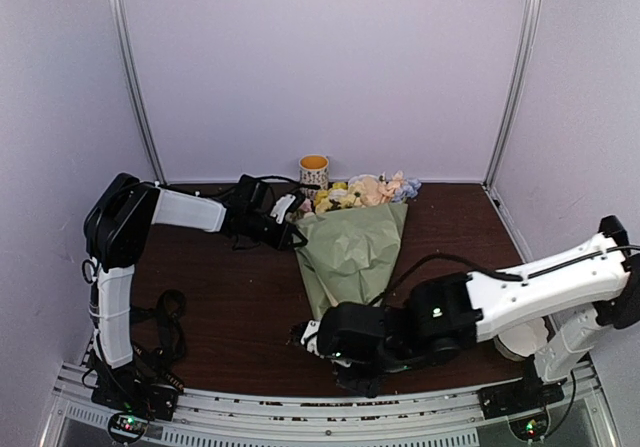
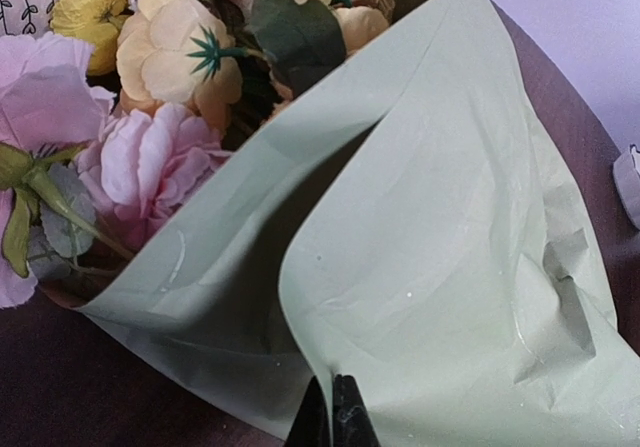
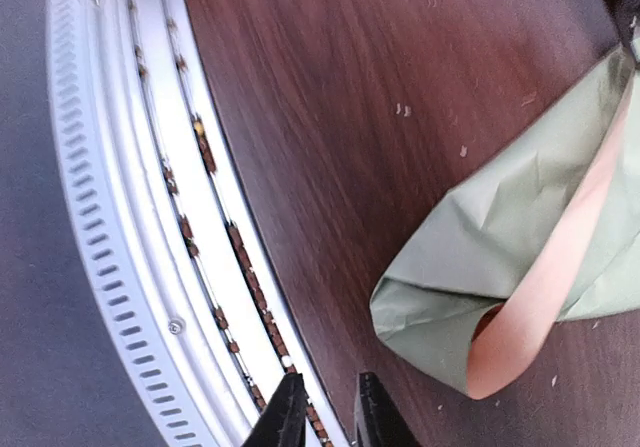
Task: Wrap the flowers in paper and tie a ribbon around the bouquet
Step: Adjust the folded bouquet at the center of the board.
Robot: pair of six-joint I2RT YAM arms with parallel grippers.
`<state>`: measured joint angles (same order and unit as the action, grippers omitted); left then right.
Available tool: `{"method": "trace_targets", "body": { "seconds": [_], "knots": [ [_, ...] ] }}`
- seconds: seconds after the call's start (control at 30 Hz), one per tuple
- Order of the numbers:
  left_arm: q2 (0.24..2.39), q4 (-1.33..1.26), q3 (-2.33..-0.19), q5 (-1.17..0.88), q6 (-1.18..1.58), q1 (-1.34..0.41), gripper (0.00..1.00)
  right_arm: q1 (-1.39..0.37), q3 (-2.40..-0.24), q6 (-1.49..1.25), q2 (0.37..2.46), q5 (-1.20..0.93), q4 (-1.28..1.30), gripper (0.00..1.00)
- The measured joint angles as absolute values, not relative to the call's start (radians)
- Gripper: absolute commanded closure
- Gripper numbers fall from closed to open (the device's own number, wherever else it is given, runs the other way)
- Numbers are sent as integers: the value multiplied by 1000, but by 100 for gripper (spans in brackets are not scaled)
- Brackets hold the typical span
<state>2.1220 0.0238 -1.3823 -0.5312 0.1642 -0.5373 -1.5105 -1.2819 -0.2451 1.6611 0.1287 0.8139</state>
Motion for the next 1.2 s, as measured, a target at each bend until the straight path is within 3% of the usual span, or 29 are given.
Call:
{"method": "trace_targets", "body": {
  "seconds": [0.13, 0.27, 0.33, 0.4, 0.57, 0.7, 0.83, 1.07, 1.2],
  "knots": [
    [2122, 23, -1375, -532, 162, -537, 100, -1477, -1225, -279, 1471, 117, 688, 37],
    [2123, 23, -1372, -532, 162, -537, 100, -1379, -1189, -350, 1446, 141, 635, 23],
    [2125, 23, -1372, -532, 161, -537, 100, -1354, -1188, -384, 1486, 178, 640, 22],
    [2129, 23, -1372, -532, 160, -537, 100, -1351, -1195, -416, 1547, 198, 655, 28],
    [2143, 23, -1372, -532, 155, -537, 100, -1357, -1223, -473, 1707, 212, 728, 75],
    [2152, 24, -1374, -530, 155, -537, 100, -1385, -1269, -476, 1753, 245, 781, 95],
    [2175, 28, -1386, -529, 154, -537, 100, -1430, -1364, -447, 1792, 286, 814, 100],
    [2190, 80, -1426, -522, 147, -538, 100, -1510, -1483, -382, 1997, 390, 930, 100],
    [2196, 122, -1447, -520, 147, -545, 100, -1526, -1471, -346, 2031, 396, 945, 85]
  ]
}}
